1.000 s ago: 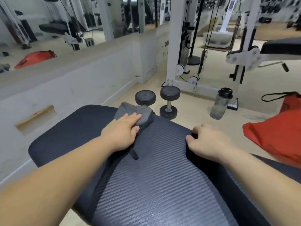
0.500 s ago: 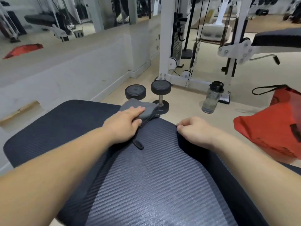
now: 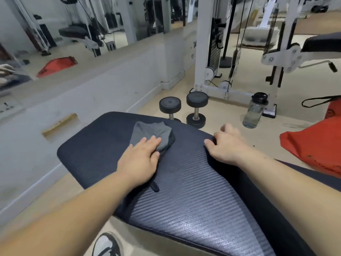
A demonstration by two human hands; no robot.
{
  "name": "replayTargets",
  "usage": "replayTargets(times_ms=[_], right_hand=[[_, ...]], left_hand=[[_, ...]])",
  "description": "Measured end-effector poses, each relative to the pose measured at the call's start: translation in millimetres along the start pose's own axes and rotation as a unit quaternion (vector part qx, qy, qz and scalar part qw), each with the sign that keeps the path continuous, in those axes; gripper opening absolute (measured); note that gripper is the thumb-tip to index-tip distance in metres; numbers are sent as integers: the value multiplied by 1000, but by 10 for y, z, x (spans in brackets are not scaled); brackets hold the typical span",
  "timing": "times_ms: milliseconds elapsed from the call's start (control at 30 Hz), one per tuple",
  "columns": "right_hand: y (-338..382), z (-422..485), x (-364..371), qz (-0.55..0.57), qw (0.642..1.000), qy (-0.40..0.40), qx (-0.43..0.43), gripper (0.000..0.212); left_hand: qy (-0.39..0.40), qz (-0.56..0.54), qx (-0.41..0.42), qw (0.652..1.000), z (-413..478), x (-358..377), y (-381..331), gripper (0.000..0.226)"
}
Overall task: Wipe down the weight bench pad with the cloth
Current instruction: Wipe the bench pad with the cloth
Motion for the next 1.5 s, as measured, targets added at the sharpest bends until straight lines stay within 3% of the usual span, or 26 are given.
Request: replayTargets(times_ms=[67, 133, 233, 333, 433, 500, 567, 667, 767, 867, 967, 1067, 1167, 1267, 1433, 1500], right_hand=[[84, -104, -28, 0, 1000, -10, -10, 51], [194, -251, -55, -1, 999, -25, -30, 46], [381, -535, -6, 6, 997, -36, -73, 47], [502, -826, 96, 37, 994, -15, -103, 51], [507, -1085, 141, 25, 995, 18, -98, 52], [449, -1244, 125, 8, 997, 11, -77, 49], [378, -1397, 156, 10, 998, -7, -60, 44], [309, -1506, 272, 37, 998, -9, -58, 39], [295, -1513, 312, 34, 997, -2, -63, 39], [307, -1499, 269, 24, 997, -15, -76, 35], [287, -1469, 291, 19, 997, -16, -79, 30], [261, -1474, 275, -9, 996, -48, -69, 31], [184, -1506, 224, -8, 996, -66, -60, 34], [120, -1509, 234, 19, 996, -57, -68, 33], [-6, -1507, 148, -9, 995, -91, -42, 27], [-79, -1527, 101, -3, 994, -99, -35, 24]], left_hand=[[20, 3, 38, 999, -297, 156, -256, 52], [49, 21, 127, 991, -682, 200, -386, 52], [117, 13, 204, 972, -942, 99, -104, 51], [64, -26, 72, 995, -824, 1, 314, 50], [-21, -35, -61, 997, -896, 159, 110, 49], [-14, -6, -18, 1000, -1088, 329, -246, 49], [20, 24, 90, 995, -1324, 384, -449, 49], [89, 45, 179, 979, -1322, 274, -269, 50], [50, 15, 64, 997, -1082, 160, -45, 49], [-23, -31, -57, 998, -1112, 296, -349, 49], [-5, 10, 40, 999, -1373, 500, -792, 51], [52, 50, 138, 988, -1369, 392, -660, 51], [36, 25, 55, 998, -1165, 290, -482, 50], [-8, -23, -25, 999, -1192, 392, -803, 51], [69, -40, 83, 993, -1490, 576, -1406, 60], [100, -139, 100, 980, -1408, 418, -1283, 57]])
Point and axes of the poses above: each hand's wrist, its own z-axis towards the middle knuckle, its own x-axis out of the palm, y = z × x, the point moved 4 cm from there along z, towards the middle knuckle, and after that the axes turned 12 degrees about y, right-handed, at the moved point
